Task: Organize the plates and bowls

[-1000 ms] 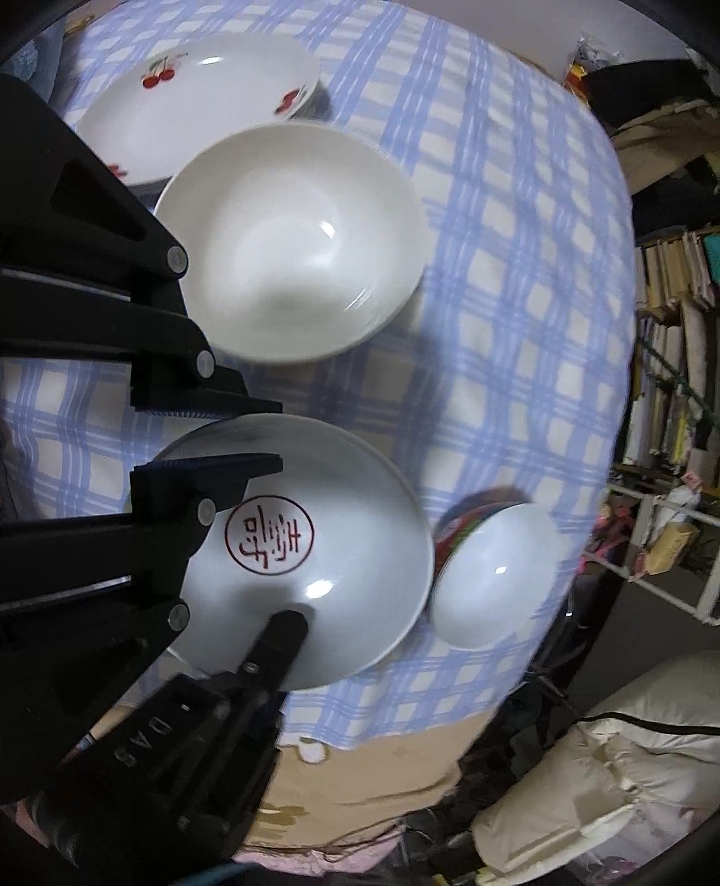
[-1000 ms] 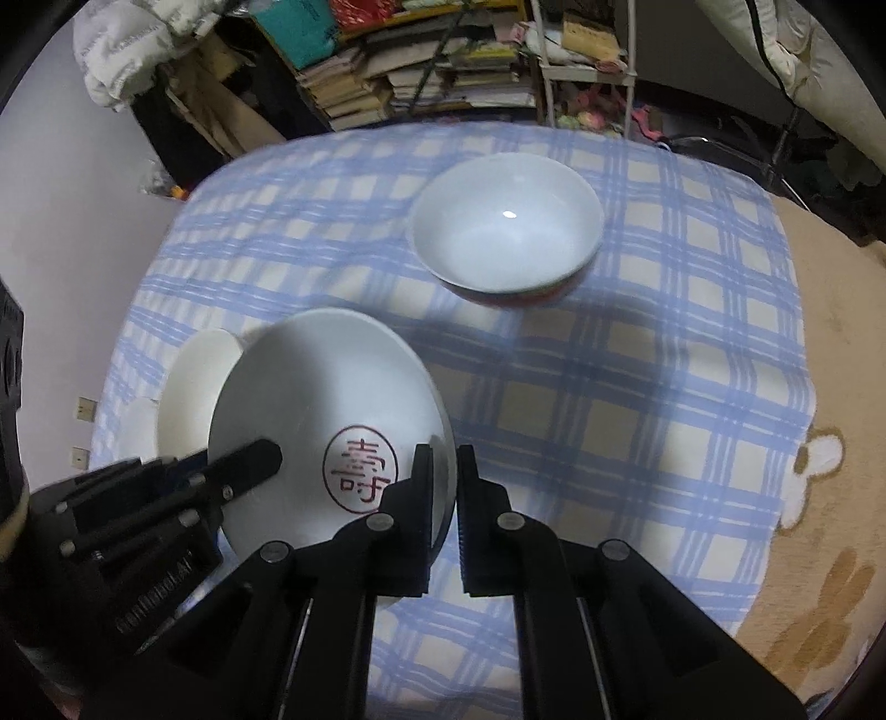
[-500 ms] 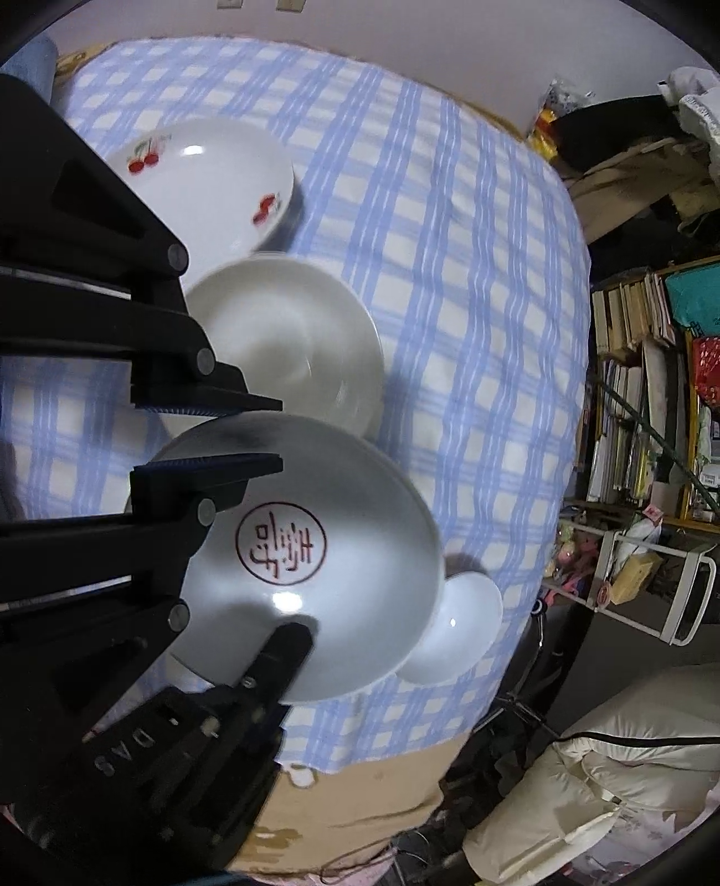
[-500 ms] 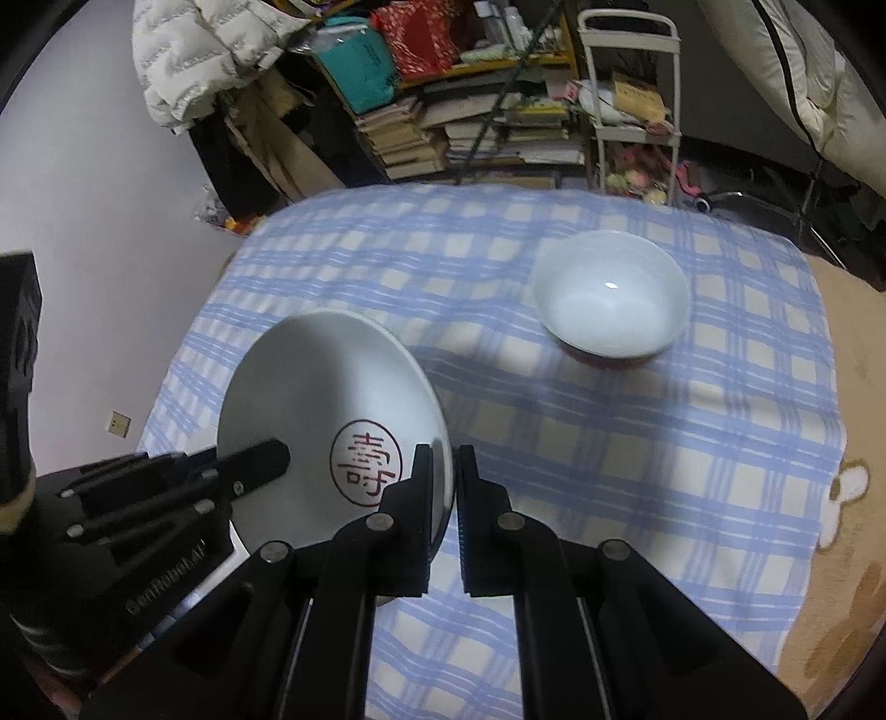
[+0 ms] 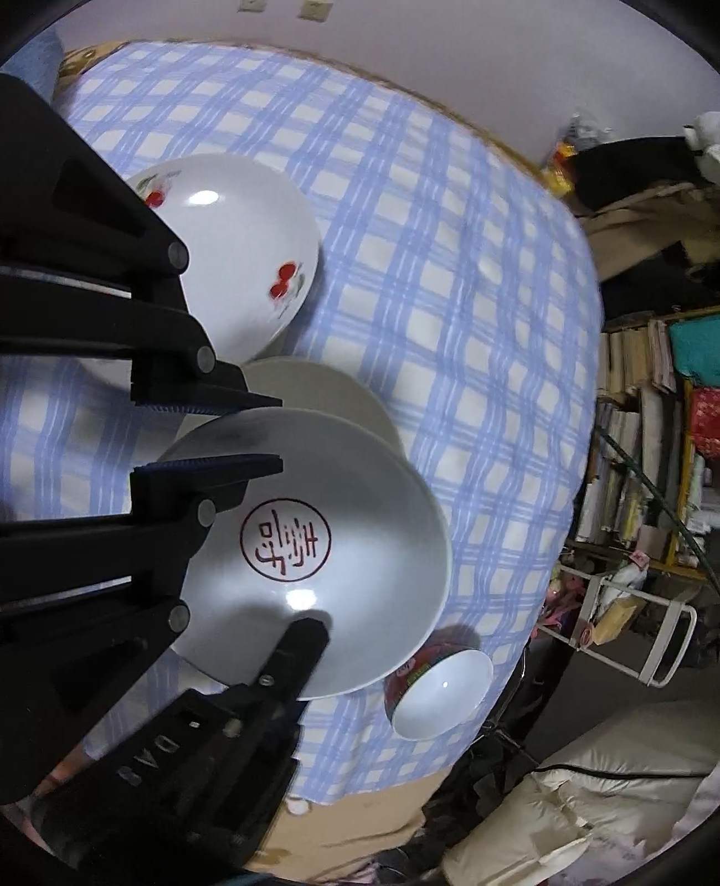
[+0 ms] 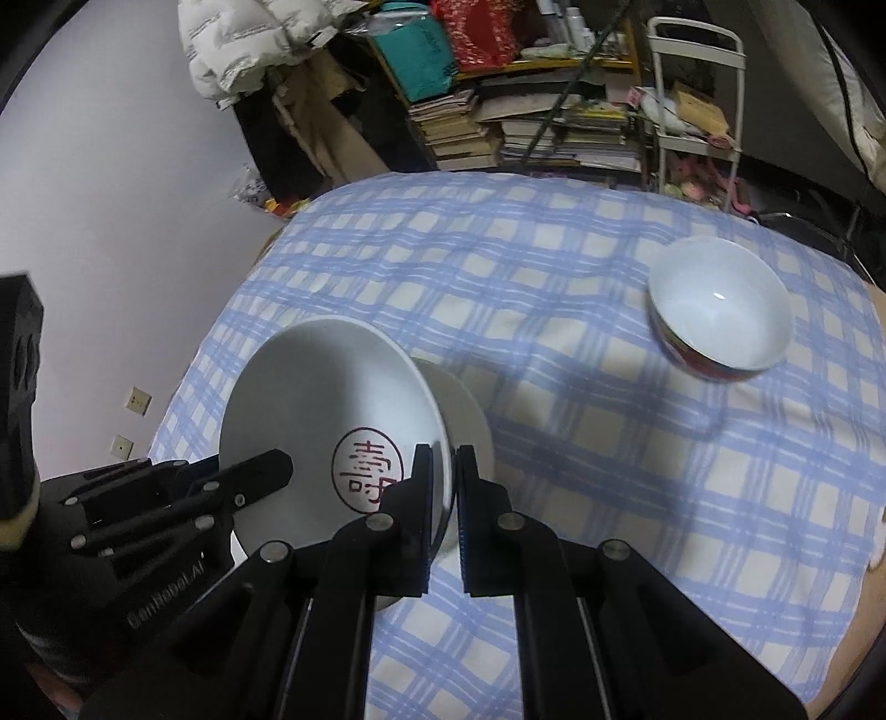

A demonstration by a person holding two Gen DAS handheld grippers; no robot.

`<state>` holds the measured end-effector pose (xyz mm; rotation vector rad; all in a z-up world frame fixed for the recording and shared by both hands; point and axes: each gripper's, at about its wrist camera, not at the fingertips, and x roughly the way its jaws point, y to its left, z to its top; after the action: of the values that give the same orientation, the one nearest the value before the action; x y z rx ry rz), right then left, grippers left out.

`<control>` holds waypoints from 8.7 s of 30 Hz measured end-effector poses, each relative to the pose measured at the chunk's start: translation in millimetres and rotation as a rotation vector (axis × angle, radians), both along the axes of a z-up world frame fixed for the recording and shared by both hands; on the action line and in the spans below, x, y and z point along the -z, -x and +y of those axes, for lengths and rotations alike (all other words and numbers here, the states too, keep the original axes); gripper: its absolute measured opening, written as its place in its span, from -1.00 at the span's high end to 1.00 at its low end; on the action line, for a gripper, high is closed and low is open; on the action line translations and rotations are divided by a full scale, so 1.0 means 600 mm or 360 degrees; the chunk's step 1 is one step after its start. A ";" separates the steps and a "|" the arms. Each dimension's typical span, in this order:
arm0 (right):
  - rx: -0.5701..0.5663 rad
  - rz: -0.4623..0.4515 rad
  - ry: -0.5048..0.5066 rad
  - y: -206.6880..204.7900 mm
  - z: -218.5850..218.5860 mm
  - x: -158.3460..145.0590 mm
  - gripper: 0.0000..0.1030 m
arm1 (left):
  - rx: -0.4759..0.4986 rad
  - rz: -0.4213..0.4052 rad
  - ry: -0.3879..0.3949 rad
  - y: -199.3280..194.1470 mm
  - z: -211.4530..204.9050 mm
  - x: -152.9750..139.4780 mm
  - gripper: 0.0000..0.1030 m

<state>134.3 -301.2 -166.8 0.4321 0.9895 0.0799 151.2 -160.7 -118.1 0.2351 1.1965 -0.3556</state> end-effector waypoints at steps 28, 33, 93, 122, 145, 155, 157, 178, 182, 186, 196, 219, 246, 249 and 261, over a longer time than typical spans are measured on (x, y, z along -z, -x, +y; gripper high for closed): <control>-0.0109 0.0103 0.0142 -0.042 0.027 0.077 0.83 | -0.0088 0.0141 0.0091 -0.032 0.025 0.092 0.77; -0.0132 0.0082 0.0215 -0.043 0.037 0.075 0.83 | -0.0128 0.0164 0.0108 -0.033 0.032 0.097 0.77; 0.0104 -0.0108 0.0470 -0.036 -0.147 -0.083 -0.87 | -0.0133 -0.0150 0.0053 -0.085 -0.072 -0.043 -0.55; 0.0356 0.0069 0.0300 -0.040 -0.378 0.051 -0.60 | 0.0131 -0.0005 0.0132 -0.136 -0.314 0.060 -0.55; 0.0366 0.0260 -0.0227 -0.067 -0.379 0.150 0.66 | 0.0158 0.0221 0.0109 -0.137 -0.384 0.140 0.76; 0.0328 0.0287 -0.0047 -0.059 -0.339 0.126 0.69 | 0.0219 0.0192 0.0083 -0.124 -0.366 0.114 0.76; 0.0307 0.0275 -0.0041 -0.060 -0.328 0.115 0.69 | 0.0219 0.0182 0.0080 -0.125 -0.353 0.107 0.76; 0.0181 0.0103 0.0075 -0.034 -0.146 -0.024 0.69 | 0.0126 0.0062 0.0032 -0.063 -0.163 0.001 0.76; 0.0152 0.0079 0.0084 -0.017 -0.107 -0.036 0.69 | 0.0090 0.0070 0.0055 -0.042 -0.119 -0.007 0.74; 0.0119 0.0060 0.0107 -0.006 -0.069 -0.049 0.69 | 0.0030 0.0063 0.0082 -0.026 -0.078 -0.015 0.73; 0.0016 0.0031 0.0104 0.015 0.006 -0.051 0.69 | -0.0032 0.0066 0.0146 -0.004 0.011 -0.027 0.73; -0.0077 0.0117 0.0166 -0.003 0.066 0.023 0.69 | -0.0138 0.0079 0.0192 -0.002 0.067 0.037 0.73; -0.0101 0.0112 0.0396 -0.020 0.079 0.053 0.69 | -0.0142 0.0140 0.0193 -0.007 0.061 0.072 0.73; -0.0127 0.0102 0.0467 -0.022 0.088 0.056 0.69 | -0.0147 0.0139 0.0188 -0.005 0.063 0.071 0.73; -0.0210 0.0038 0.0594 -0.025 0.106 0.055 0.51 | -0.0162 0.0140 0.0189 -0.005 0.067 0.074 0.72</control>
<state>149.5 -237.4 -199.7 0.0260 1.0296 0.0078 154.3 -120.7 -162.3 0.0558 1.2641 -0.3493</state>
